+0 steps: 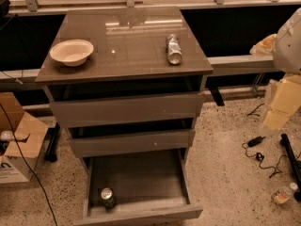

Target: Pick green can from bottom drawer and place on counter

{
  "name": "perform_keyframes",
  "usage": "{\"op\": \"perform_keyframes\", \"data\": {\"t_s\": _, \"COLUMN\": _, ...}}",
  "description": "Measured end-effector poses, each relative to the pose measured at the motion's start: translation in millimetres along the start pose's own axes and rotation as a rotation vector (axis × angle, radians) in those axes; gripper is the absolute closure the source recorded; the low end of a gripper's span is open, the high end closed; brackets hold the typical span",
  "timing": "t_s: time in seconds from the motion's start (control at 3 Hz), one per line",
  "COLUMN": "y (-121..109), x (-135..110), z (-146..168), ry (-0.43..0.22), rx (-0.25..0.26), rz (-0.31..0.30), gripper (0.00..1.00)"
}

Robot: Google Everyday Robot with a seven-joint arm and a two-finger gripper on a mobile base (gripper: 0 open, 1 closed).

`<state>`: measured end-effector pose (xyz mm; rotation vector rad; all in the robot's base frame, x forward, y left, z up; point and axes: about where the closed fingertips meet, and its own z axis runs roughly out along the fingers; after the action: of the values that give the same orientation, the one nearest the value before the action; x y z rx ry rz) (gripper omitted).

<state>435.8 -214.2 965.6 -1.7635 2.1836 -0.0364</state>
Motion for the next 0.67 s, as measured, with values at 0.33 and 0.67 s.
{"op": "perform_keyframes", "data": {"t_s": 0.33, "y": 2.3, "x": 13.1, "z": 33.8, "ry": -0.087, "rx": -0.074, "rz": -0.067, "gripper": 0.0}}
{"op": "perform_keyframes", "data": {"t_s": 0.67, "y": 2.3, "x": 13.1, "z": 33.9, "ry": -0.087, "rx": -0.074, "rz": -0.067, "gripper": 0.0}}
